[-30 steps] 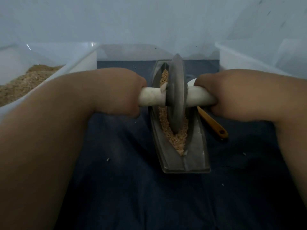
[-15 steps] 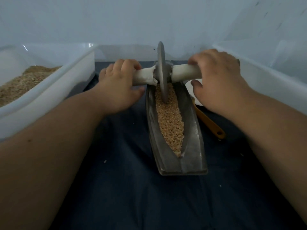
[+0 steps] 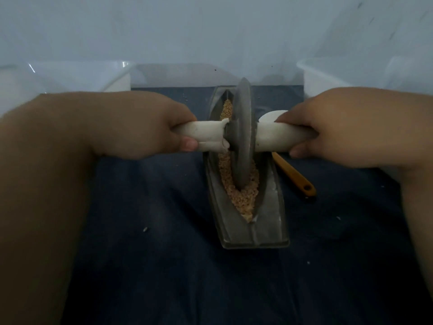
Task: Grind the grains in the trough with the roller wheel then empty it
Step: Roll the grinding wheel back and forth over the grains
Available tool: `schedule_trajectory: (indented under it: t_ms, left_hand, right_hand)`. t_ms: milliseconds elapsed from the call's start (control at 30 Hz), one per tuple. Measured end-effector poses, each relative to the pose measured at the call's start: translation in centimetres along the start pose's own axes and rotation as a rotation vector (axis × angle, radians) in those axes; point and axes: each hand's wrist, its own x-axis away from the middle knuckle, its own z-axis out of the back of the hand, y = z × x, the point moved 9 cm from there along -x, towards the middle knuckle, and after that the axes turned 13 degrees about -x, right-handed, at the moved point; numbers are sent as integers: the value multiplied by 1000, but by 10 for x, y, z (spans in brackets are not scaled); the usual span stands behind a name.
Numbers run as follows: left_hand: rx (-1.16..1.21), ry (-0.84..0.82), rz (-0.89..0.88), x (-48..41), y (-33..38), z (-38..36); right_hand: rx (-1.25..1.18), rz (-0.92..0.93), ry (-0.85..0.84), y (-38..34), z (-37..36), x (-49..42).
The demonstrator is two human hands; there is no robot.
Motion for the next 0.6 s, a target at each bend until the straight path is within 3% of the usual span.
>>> schedule_trajectory:
  t_ms: [100, 200, 267, 433, 600]
  left_hand:
    - [-78, 170, 54, -14, -3, 0]
    - [-242, 453, 286, -27, -12, -3]
    - [-201, 525, 366, -32, -14, -13]
    - [-28, 528, 383, -42, -31, -30]
    - [-122, 479, 284, -35, -26, -10]
  right_hand:
    - [51, -19, 155, 12, -14, -17]
    - [-22, -49, 355, 24, -21, -34]
    - [-59, -82, 450, 31, -21, -42]
    - [32, -52, 561, 24, -18, -51]
    - [65, -57, 435, 18, -10, -45]
